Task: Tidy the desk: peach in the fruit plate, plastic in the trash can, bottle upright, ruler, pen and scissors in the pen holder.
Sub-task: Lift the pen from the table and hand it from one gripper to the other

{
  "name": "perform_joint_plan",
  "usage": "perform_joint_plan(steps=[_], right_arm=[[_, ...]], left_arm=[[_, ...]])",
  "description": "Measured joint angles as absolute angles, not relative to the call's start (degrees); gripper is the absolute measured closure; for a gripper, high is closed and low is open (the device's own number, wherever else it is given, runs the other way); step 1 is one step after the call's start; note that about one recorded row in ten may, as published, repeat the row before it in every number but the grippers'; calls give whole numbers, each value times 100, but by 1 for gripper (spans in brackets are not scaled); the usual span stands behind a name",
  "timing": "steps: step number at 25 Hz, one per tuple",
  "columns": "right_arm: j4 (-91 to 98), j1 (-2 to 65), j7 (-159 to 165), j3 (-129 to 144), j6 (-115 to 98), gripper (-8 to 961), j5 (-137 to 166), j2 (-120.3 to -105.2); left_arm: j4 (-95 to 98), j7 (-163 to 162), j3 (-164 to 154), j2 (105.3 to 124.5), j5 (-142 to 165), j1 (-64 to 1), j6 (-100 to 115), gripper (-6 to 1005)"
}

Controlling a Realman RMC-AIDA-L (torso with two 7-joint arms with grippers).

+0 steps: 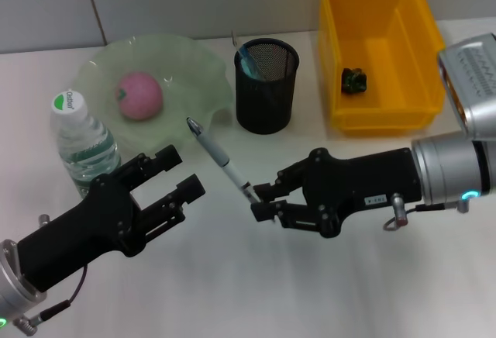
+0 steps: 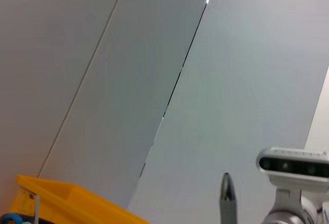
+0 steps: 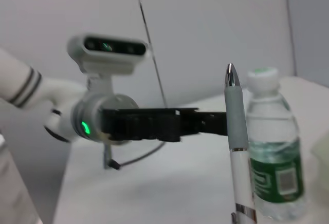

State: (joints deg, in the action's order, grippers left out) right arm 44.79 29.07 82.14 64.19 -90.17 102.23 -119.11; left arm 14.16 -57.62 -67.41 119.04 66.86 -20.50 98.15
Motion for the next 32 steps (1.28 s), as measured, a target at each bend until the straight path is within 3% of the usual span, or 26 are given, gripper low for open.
perform_joint_plan(steps=[32], right_arm=[[2998,3262,7423,6469,-8930,776,9707,-11944]], left_arm=[[896,-5651,-6767,11918,6468,-2347,9922,357]])
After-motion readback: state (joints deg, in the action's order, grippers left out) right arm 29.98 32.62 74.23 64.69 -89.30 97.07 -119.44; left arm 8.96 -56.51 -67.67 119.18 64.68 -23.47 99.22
